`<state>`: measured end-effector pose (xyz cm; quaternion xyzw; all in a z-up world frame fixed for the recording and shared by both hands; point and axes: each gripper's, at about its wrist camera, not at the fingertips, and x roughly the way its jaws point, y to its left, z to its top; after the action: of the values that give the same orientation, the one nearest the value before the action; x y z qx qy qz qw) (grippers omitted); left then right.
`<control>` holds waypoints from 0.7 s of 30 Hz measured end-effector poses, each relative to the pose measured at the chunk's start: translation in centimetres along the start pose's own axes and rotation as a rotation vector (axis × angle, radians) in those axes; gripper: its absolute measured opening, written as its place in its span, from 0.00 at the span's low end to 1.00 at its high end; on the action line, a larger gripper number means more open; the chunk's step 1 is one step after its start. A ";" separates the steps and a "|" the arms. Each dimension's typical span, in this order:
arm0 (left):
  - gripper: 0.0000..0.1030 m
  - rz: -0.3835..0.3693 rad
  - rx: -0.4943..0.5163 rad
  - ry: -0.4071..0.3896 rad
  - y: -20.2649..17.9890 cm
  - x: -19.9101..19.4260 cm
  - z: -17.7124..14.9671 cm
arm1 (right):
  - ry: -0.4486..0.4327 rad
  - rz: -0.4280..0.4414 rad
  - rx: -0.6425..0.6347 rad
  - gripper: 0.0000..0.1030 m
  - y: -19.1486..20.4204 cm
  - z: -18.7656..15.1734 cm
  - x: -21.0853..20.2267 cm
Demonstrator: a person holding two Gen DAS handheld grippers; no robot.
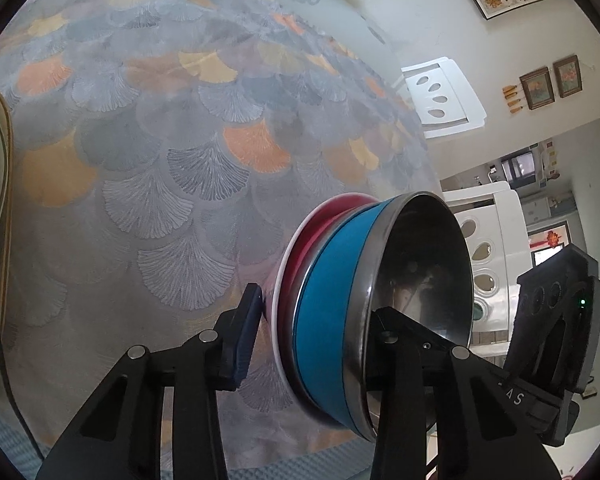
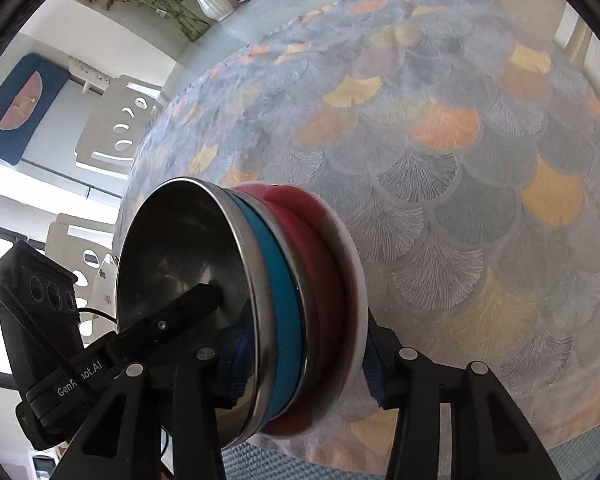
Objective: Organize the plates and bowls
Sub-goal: 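Lift the bowl stack with both grippers and carry it toward the plates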
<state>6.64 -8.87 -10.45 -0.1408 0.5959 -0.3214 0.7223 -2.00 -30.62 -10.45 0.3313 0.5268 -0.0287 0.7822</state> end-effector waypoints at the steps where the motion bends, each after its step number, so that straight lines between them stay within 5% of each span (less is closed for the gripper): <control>1: 0.34 0.008 0.008 -0.004 -0.1 -0.1 -0.1 | -0.003 -0.009 -0.014 0.44 0.2 -0.1 0.0; 12: 0.34 0.072 0.056 -0.042 -1.5 -0.9 -0.2 | -0.048 -0.083 -0.130 0.44 1.7 -0.3 -1.0; 21: 0.32 0.079 0.044 -0.117 -2.9 -4.4 -0.3 | -0.061 -0.052 -0.137 0.43 3.3 0.5 -3.2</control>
<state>5.12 -8.25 -5.39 -0.1196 0.5507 -0.2968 0.7709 -1.73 -29.28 -6.05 0.2621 0.5120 -0.0229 0.8177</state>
